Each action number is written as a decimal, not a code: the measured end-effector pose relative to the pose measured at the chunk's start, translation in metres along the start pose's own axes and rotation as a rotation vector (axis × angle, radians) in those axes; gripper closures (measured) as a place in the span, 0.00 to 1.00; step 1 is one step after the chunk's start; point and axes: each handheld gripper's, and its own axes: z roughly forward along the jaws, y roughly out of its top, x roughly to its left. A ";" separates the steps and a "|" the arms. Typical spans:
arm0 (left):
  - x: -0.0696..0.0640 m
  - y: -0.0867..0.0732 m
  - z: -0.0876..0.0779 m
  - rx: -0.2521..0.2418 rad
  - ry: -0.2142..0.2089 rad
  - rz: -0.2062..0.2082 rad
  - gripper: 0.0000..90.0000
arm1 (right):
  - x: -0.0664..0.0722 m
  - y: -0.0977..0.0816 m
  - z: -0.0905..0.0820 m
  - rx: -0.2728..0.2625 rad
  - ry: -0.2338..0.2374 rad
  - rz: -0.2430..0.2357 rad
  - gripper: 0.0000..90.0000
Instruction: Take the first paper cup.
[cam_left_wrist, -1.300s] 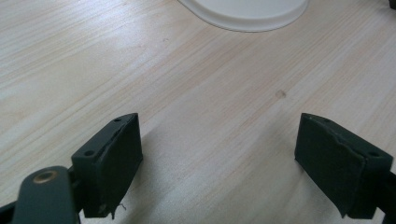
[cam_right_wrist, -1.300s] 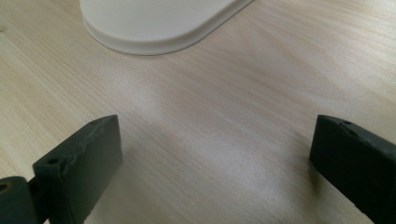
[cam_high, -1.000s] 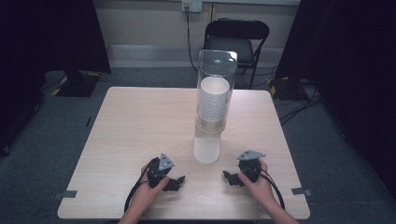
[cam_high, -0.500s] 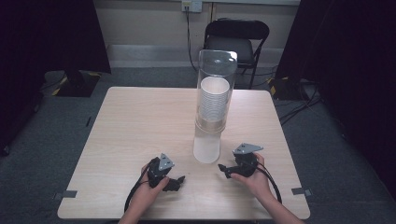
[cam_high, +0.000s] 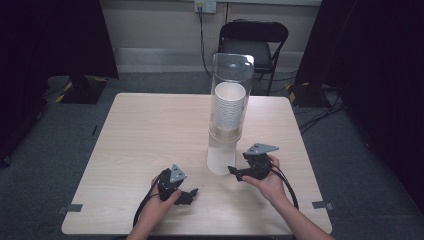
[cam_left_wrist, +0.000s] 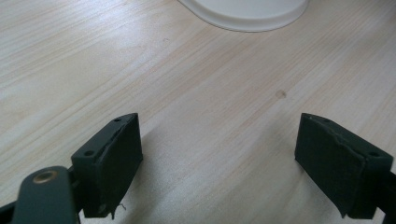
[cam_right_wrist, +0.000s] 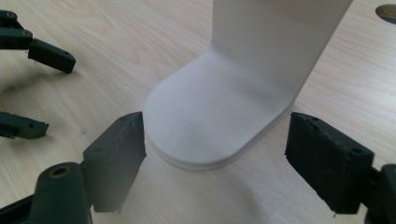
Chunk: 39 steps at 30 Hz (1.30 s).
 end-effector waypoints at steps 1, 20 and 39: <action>0.000 0.000 0.000 0.000 0.000 0.000 0.16 | 0.000 0.001 0.000 -0.009 0.000 0.002 0.23; 0.000 0.000 0.000 0.000 0.000 0.000 0.16 | -0.002 0.026 0.002 -0.050 0.005 0.010 0.22; 0.000 0.000 0.000 0.000 -0.001 0.000 0.16 | 0.004 0.047 0.004 -0.132 0.011 0.006 0.23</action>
